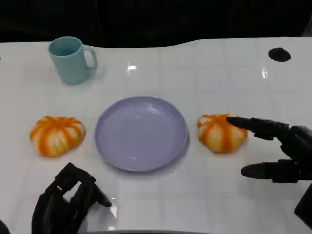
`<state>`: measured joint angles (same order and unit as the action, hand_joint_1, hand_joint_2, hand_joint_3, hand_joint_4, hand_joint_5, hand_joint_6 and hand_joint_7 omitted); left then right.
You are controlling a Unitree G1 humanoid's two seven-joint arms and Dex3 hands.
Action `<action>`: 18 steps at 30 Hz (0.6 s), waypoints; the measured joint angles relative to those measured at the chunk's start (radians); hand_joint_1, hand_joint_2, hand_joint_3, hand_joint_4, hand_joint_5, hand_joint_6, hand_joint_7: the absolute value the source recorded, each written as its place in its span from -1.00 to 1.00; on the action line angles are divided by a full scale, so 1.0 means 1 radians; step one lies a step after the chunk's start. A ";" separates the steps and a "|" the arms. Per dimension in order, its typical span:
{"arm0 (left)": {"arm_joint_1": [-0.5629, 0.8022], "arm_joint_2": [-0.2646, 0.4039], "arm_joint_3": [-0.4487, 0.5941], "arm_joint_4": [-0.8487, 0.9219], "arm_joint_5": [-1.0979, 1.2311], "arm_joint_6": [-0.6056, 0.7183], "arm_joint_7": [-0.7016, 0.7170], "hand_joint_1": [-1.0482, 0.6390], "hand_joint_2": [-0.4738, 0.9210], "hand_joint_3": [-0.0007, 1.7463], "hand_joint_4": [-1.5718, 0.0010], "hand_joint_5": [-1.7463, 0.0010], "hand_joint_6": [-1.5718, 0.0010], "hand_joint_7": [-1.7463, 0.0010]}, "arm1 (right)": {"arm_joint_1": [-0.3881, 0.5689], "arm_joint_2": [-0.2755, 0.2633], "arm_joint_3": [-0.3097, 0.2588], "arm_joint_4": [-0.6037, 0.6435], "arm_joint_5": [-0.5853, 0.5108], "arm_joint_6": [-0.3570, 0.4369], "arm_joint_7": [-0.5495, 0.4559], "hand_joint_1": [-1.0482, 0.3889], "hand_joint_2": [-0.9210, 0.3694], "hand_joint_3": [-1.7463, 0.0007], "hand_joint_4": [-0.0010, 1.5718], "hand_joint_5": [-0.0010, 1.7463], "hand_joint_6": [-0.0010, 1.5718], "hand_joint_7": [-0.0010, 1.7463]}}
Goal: Grasp the bread from the table and place it into the plate.
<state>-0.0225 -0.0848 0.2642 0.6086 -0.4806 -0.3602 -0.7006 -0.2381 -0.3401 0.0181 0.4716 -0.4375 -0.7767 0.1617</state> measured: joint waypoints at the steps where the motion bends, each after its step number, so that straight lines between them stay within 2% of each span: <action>1: 0.000 0.000 0.000 0.001 0.000 0.000 0.000 -0.38 1.00 -0.72 0.24 -1.00 0.36 -0.69 | -0.002 -0.007 0.007 -0.005 -0.031 0.004 -0.029 -0.14 -0.89 1.00 -0.71 -0.98 -0.66 -1.00; 5: -0.004 -0.001 0.000 0.003 0.000 0.000 0.000 -0.38 1.00 -0.72 0.23 -1.00 0.35 -0.70 | -0.017 -0.040 0.050 -0.026 -0.187 0.040 -0.152 -0.08 -0.86 1.00 -0.78 -1.00 -0.74 -1.00; 10: -0.005 -0.002 -0.002 0.004 0.001 0.000 0.000 -0.38 1.00 -0.72 0.23 -1.00 0.35 -0.69 | -0.044 -0.072 0.119 -0.047 -0.332 0.116 -0.252 -0.01 -0.76 1.00 -0.79 -1.00 -0.75 -0.99; 18: -0.006 -0.002 -0.007 0.004 0.003 -0.001 0.000 -0.39 1.00 -0.71 0.23 -1.00 0.34 -0.69 | -0.125 -0.082 0.233 -0.005 -0.419 0.201 -0.343 -0.01 -0.75 1.00 -0.77 -0.99 -0.73 -0.99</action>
<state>-0.0290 -0.0870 0.2570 0.6129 -0.4781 -0.3608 -0.7005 -0.3630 -0.4220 0.2509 0.4662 -0.8563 -0.5761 -0.1812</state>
